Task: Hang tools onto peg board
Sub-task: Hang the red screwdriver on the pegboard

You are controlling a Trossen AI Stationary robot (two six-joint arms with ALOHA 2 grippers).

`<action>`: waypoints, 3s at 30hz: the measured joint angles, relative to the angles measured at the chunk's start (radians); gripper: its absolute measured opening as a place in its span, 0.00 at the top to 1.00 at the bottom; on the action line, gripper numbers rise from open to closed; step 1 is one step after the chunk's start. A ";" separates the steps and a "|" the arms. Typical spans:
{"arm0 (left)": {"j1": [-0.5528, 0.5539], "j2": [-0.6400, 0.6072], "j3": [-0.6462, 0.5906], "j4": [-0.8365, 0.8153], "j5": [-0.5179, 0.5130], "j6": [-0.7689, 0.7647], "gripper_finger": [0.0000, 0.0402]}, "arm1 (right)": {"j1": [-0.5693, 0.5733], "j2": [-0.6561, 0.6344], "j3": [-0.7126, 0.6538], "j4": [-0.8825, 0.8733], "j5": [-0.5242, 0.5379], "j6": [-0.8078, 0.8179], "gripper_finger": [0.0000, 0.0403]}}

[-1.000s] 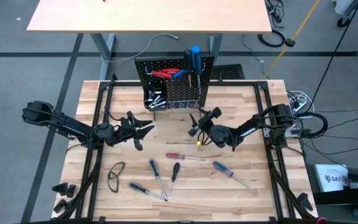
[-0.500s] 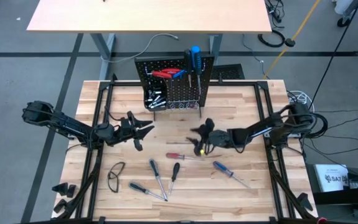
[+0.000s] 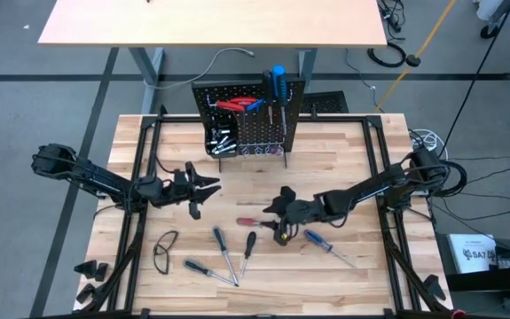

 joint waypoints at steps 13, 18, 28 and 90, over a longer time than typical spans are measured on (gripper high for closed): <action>-0.048 0.000 0.000 -0.139 0.058 -0.123 0.71 | 0.004 0.158 0.250 -0.198 -0.004 -0.086 0.50; -0.080 0.000 0.000 -0.160 0.058 -0.125 0.71 | -0.037 0.220 0.354 -0.344 -0.090 -0.042 0.50; -0.130 0.000 0.000 -0.166 0.058 -0.127 0.71 | -0.070 0.333 0.454 -0.452 -0.120 -0.025 0.50; -0.131 0.000 0.000 -0.171 0.037 -0.121 0.71 | -0.108 0.086 -0.248 1.093 0.137 -0.408 0.80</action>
